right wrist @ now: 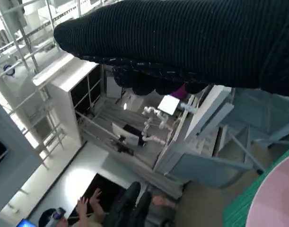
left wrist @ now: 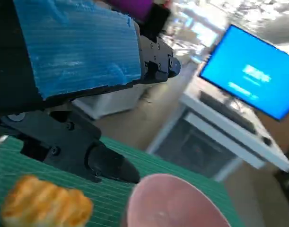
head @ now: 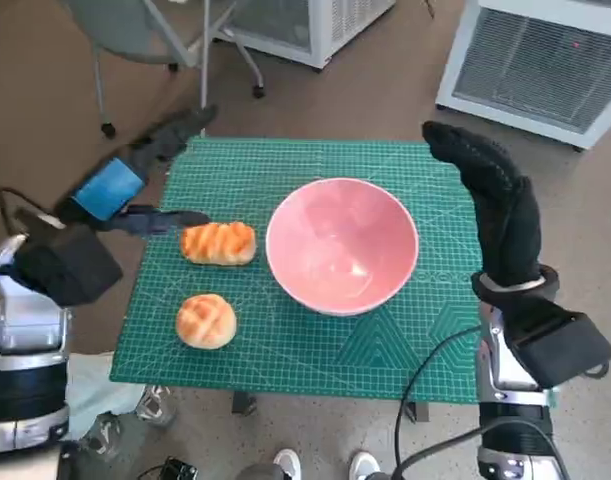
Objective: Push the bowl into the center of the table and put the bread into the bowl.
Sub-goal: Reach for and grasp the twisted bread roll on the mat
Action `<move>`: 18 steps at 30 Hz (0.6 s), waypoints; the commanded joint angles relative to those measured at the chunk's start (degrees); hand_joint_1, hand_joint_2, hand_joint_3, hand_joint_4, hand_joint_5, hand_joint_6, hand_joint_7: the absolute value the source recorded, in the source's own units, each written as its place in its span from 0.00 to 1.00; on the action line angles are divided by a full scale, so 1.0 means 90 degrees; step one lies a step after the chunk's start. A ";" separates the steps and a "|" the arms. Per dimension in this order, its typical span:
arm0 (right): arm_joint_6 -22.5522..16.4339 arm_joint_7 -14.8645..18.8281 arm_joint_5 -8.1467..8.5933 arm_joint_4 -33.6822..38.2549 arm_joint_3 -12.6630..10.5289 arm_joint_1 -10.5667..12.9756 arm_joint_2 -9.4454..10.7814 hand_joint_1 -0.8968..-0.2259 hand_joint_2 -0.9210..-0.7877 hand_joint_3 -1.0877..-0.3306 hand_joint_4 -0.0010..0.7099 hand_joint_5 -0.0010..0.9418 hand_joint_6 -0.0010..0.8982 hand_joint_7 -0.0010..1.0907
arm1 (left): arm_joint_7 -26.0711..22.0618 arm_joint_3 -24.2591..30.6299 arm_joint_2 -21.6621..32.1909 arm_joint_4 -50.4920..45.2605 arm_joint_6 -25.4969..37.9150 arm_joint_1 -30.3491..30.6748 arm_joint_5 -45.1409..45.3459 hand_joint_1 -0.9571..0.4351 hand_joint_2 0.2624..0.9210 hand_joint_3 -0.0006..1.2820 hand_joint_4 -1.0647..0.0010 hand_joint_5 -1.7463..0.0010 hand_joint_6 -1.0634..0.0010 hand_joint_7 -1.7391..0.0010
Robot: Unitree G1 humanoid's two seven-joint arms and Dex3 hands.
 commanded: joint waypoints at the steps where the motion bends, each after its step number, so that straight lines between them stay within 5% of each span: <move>1: 0.0095 0.0014 0.0057 0.0089 0.0016 0.0150 -0.0007 0.24 0.00 0.41 0.24 0.00 0.00 0.48 | 0.0087 -0.0478 0.0187 0.0122 0.0753 -0.0070 0.0683 0.76 0.78 0.00 0.96 1.00 0.75 0.98; 18: 0.0085 0.0069 0.0140 0.0316 0.0031 0.0037 0.0016 0.25 0.00 0.41 0.24 0.00 0.00 0.48 | 0.0039 -0.1715 0.0069 0.1593 0.1449 -0.0821 0.1713 0.73 0.74 0.00 0.92 0.99 0.76 1.00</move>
